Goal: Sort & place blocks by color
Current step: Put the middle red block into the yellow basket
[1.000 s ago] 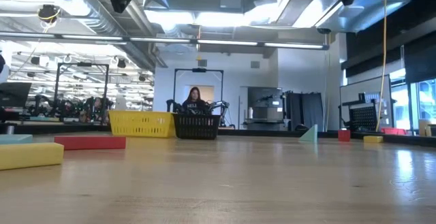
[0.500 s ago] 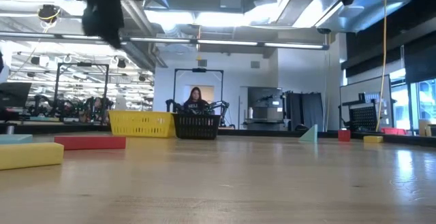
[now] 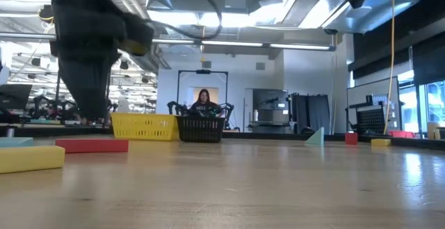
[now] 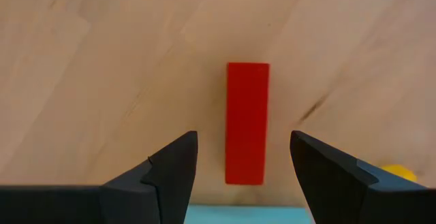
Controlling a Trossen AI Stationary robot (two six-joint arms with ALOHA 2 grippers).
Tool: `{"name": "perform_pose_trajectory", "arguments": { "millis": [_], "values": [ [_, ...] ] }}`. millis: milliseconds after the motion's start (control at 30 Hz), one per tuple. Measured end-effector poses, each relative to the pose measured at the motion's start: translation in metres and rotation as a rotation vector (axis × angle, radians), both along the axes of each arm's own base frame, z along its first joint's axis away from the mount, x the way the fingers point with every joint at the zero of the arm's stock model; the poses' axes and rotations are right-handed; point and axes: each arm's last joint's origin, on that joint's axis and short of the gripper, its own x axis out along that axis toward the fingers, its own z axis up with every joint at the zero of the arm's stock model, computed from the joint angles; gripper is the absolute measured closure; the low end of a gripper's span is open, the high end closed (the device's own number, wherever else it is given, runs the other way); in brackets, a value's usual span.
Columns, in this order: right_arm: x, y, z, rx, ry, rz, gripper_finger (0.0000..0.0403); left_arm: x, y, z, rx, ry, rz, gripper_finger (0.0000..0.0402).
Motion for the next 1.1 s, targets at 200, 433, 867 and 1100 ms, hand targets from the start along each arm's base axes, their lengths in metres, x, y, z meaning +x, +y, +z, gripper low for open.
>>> {"name": "perform_pose_trajectory", "arguments": {
  "millis": [200,433,867,1100],
  "values": [
    [0.0,0.0,0.0,-0.001,0.0,-0.003,0.0133,0.004,-0.001,-0.007,0.002,0.003,0.001,0.0174],
    [0.0,-0.001,0.0,-0.006,0.0,-0.026,0.0133,0.01,-0.001,-0.016,0.008,0.006,-0.018,0.0174],
    [0.0,-0.001,0.0,-0.001,-0.003,-0.027,0.0133,0.013,-0.002,-0.036,0.017,0.093,-0.032,0.0175],
    [0.0,-0.001,0.0,0.0,-0.003,-0.027,0.0133,0.013,-0.002,-0.037,0.03,0.104,-0.102,0.0242]
  ]
}}
